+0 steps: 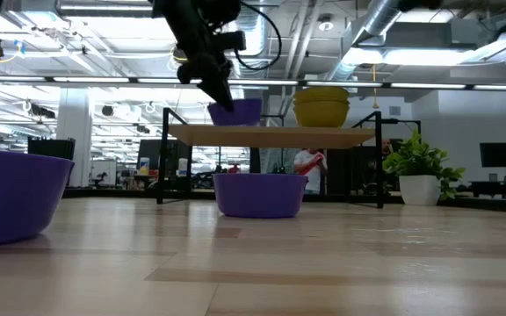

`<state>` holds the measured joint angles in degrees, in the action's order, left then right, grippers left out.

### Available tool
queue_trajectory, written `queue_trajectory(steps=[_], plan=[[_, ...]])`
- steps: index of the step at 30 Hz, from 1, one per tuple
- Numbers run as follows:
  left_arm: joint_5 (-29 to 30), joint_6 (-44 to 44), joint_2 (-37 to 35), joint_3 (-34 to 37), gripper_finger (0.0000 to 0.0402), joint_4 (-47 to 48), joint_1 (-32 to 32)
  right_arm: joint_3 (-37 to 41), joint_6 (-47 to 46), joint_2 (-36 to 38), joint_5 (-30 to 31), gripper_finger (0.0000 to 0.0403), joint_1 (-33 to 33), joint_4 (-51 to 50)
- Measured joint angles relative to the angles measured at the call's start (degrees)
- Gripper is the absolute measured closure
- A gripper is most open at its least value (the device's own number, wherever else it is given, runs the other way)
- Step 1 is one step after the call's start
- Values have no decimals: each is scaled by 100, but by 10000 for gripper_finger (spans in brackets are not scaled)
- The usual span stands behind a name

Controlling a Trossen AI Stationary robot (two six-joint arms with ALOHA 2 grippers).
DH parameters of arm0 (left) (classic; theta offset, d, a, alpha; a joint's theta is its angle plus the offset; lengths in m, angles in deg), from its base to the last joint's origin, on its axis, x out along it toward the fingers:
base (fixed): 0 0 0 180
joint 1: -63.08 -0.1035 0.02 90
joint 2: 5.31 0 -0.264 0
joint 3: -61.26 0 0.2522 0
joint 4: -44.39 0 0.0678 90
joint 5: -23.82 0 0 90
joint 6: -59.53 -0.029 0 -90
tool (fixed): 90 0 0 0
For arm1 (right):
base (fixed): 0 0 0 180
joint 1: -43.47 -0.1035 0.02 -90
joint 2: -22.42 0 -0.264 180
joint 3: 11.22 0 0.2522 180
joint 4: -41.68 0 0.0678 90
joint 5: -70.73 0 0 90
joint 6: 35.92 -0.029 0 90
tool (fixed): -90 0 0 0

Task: Pick & Place Mini bowls
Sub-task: Put the bottom right blue bowl on the shelf

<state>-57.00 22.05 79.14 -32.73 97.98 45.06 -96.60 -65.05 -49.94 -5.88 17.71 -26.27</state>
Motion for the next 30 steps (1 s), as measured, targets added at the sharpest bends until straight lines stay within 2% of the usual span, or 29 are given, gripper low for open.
queue_trajectory(steps=[5,10,17,30], plan=[[78,11,154,-372,400,0,-151,750,-13,642,-11,228,0,668],[41,17,203,-565,400,35,-261,1102,-268,1038,-9,228,0,762],[19,20,279,-561,400,505,-446,1112,-235,1139,-5,228,2,866],[146,20,539,-569,395,361,-500,1112,-236,1121,13,228,2,977]])
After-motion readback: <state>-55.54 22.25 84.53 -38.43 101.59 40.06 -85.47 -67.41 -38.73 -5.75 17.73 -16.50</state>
